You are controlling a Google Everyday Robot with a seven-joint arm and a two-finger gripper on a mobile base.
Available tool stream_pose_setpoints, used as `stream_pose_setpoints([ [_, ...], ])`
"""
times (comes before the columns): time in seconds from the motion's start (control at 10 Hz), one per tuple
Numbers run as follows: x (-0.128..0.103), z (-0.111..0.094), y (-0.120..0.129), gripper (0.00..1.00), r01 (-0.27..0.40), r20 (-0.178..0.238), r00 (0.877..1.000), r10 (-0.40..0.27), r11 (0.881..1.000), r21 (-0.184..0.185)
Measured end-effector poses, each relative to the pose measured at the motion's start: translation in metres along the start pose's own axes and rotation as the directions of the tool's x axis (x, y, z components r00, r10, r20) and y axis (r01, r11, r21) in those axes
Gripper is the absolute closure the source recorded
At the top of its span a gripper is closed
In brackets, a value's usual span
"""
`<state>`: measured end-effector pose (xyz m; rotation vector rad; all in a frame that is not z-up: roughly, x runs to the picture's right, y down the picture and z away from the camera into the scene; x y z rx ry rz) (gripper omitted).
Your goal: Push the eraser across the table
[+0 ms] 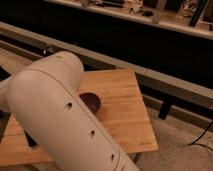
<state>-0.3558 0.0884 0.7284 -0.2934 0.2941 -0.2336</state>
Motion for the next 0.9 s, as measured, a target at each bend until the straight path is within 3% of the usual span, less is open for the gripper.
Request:
stream_pose_setpoints([
  [0.1, 0.0, 0.0, 0.0, 0.27, 0.0, 0.0, 1.0, 0.0, 1.0, 0.0],
  [0.7, 0.0, 0.0, 0.0, 0.88, 0.0, 0.0, 1.0, 0.0, 1.0, 0.0],
  [0.9, 0.0, 0.0, 0.0, 1.0, 0.0, 0.0, 1.0, 0.0, 1.0, 0.0],
])
